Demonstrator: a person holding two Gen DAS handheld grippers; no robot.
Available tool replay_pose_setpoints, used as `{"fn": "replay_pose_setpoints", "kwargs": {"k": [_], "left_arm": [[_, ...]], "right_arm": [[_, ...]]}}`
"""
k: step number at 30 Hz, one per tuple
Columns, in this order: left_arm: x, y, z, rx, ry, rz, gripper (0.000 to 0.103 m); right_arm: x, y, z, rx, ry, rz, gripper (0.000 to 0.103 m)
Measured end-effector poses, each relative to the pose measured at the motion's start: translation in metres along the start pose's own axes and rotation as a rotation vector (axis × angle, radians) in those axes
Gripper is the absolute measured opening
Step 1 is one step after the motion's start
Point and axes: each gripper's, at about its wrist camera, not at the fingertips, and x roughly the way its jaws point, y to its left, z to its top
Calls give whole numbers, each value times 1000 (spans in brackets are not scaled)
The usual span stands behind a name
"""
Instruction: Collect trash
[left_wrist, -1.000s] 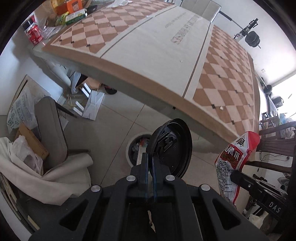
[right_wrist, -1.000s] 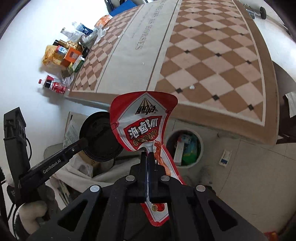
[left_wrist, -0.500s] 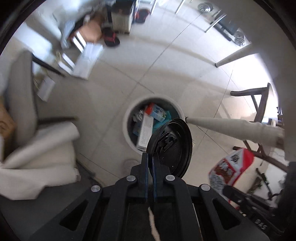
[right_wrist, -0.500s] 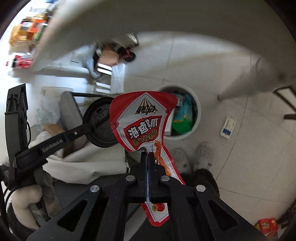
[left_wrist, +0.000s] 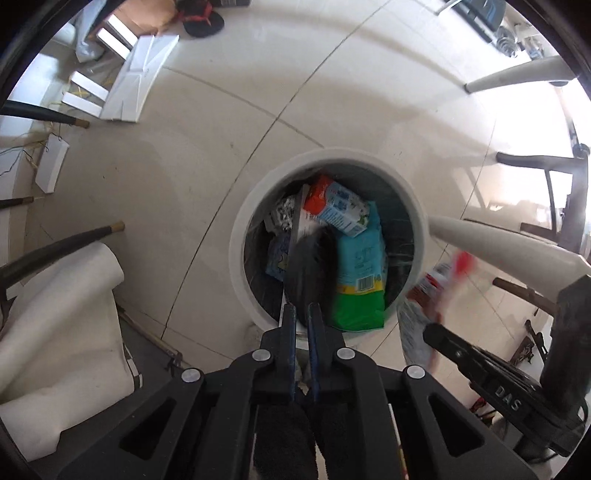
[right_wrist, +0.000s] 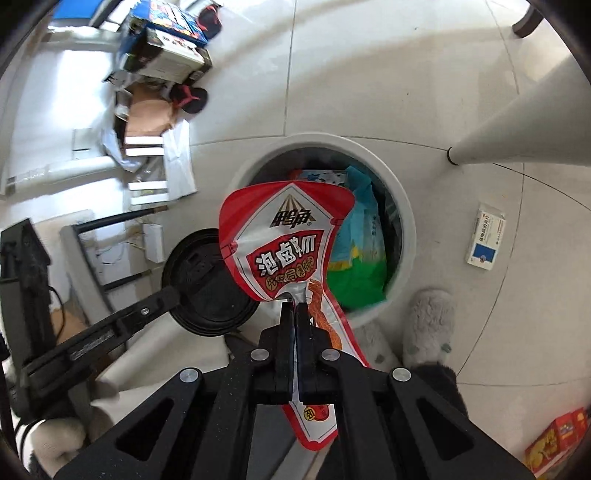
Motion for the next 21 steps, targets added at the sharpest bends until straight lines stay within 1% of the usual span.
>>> {"fn": "replay_pose_setpoints", "kwargs": {"k": [1,2,3,4,5,6,8,9,10,11,12,13,16,21], "left_arm": [[2,0,1,7,0,14,7],[4,0,1,13,-2,35,10],[6,0,1,16,-5,47,32],[4,1,-1,16,-15,53,61],[3,3,-3,15,-27,62,78],[0,3,-6,16,-44,79,96],[-1,5,-9,22,-58,99,97],[-3,4,-13,26,-58,112,99],[-4,2,-15,33,-60,127,103],[-6,0,-19,44,-67,140,103],[-8,-2,-22,54,-71,154,103],[-12,-4,-26,62,-76,167,103],[-24,-9,-37,71,-84,177,103],[-56,-19,-58,72,-103,182,103]], "right_arm": [[8,-2,4,8,4,-3,3],[14,-4,7,8,9,-6,7],[18,-7,8,5,9,-16,11],[19,-8,8,4,2,-30,27],[19,-10,8,2,-5,-39,44],[17,-11,7,-5,-11,-59,51],[11,-7,3,-36,-27,-109,73],[8,-4,1,-55,-34,-145,80],[5,0,-1,-82,-45,-198,94],[1,3,-3,-95,-53,-226,100],[-3,7,-5,-112,-67,-268,100],[-7,8,-7,-122,-77,-292,100],[-25,12,-15,-135,-107,-341,103],[-63,15,-32,-148,-145,-366,103]]}}
